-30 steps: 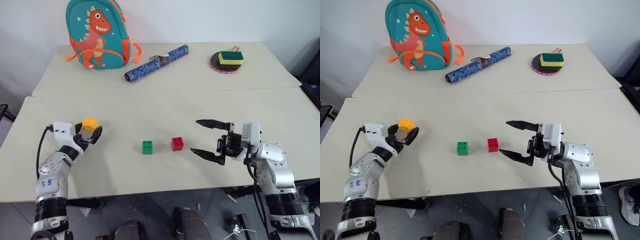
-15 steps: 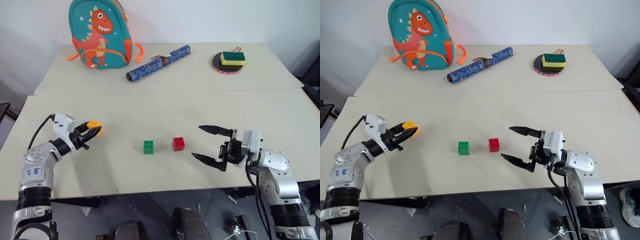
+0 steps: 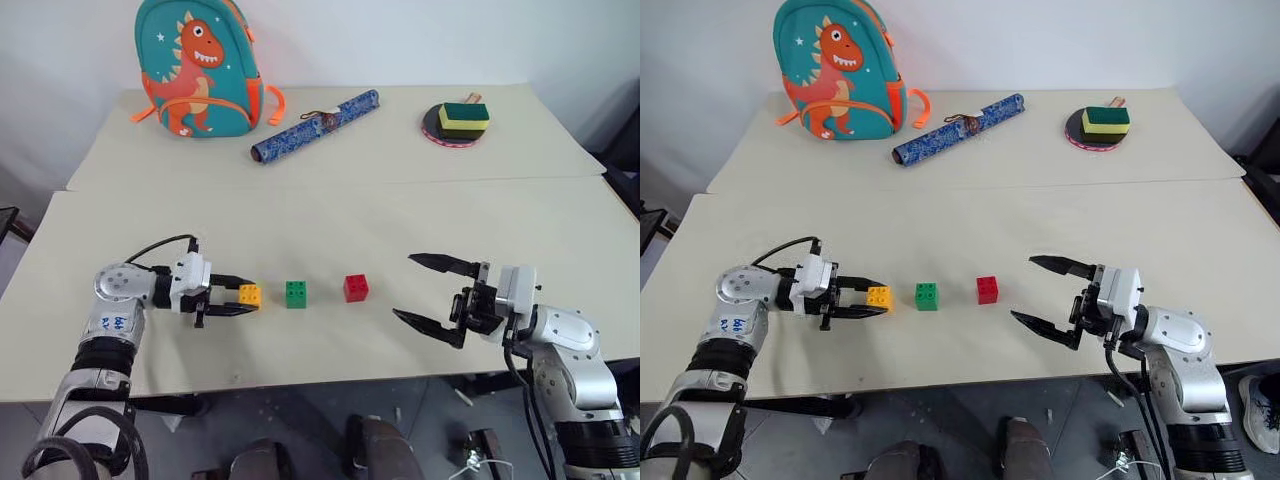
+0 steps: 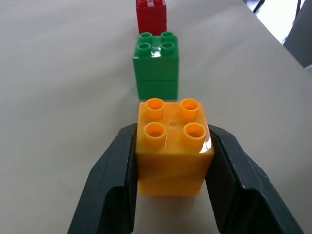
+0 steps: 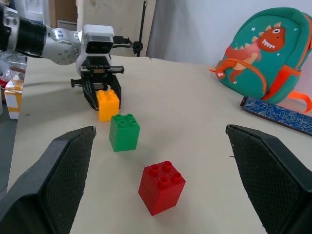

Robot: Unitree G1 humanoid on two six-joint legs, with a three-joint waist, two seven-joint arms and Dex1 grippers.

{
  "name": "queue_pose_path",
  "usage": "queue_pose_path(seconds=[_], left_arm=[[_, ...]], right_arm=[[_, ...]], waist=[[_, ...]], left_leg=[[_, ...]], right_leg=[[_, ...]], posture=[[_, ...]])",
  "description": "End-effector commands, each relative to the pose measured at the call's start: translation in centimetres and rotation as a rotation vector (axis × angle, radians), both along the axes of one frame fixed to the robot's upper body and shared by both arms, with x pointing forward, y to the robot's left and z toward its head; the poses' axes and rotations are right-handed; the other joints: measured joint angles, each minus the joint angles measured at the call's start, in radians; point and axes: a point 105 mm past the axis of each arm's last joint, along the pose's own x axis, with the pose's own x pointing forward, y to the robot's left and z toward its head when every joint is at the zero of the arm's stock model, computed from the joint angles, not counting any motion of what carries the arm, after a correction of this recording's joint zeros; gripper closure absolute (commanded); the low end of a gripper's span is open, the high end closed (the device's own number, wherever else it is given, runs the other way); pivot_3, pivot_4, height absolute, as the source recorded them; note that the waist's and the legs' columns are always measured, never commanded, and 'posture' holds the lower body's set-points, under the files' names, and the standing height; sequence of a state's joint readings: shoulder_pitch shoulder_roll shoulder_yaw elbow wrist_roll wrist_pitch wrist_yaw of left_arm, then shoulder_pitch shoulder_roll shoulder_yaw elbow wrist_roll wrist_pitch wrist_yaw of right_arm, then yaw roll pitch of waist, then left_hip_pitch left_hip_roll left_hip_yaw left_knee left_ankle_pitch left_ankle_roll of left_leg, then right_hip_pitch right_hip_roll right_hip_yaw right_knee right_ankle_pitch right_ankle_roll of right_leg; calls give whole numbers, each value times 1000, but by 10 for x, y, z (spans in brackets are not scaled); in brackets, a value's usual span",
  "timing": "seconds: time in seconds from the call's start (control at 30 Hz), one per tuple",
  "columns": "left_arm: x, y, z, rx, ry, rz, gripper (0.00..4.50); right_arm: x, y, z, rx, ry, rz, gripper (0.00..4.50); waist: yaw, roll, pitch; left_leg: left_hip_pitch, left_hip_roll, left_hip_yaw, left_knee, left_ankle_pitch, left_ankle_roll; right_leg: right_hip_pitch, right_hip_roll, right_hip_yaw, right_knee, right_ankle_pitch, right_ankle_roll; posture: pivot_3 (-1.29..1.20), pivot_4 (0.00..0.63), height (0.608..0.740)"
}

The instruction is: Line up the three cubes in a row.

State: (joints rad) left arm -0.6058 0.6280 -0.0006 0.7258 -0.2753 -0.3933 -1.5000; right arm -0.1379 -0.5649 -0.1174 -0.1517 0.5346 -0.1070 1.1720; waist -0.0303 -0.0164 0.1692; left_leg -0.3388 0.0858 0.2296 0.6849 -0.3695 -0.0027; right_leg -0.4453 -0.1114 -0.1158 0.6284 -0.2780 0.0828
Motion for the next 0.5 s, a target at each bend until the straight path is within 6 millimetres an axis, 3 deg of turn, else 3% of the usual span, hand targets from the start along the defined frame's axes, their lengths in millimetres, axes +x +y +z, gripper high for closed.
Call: queue_pose_path(seconds=[0.03,0.43,0.5], left_arm=[[0,6,-4,28,-2,-5,3000],[-9,19,-7,79,65,-38,3000],[-11,20,-9,93,83,-34,2435]], right_arm=[[-3,-3,9,-6,-35,-4,0],[3,-2,7,-17,-21,17,0],[5,-1,7,-18,-20,23,0]], waist=[[0,0,0],[-1,0,0],[-1,0,0]], left_leg=[[0,0,0,0,0,0],[2,0,-3,2,0,1],[2,0,-3,2,0,1]], right_leg=[[0,0,0,0,0,0],[0,-1,1,0,0,0],[0,0,2,0,0,0]], posture=[[0,150,740],[0,150,740],[0,150,740]])
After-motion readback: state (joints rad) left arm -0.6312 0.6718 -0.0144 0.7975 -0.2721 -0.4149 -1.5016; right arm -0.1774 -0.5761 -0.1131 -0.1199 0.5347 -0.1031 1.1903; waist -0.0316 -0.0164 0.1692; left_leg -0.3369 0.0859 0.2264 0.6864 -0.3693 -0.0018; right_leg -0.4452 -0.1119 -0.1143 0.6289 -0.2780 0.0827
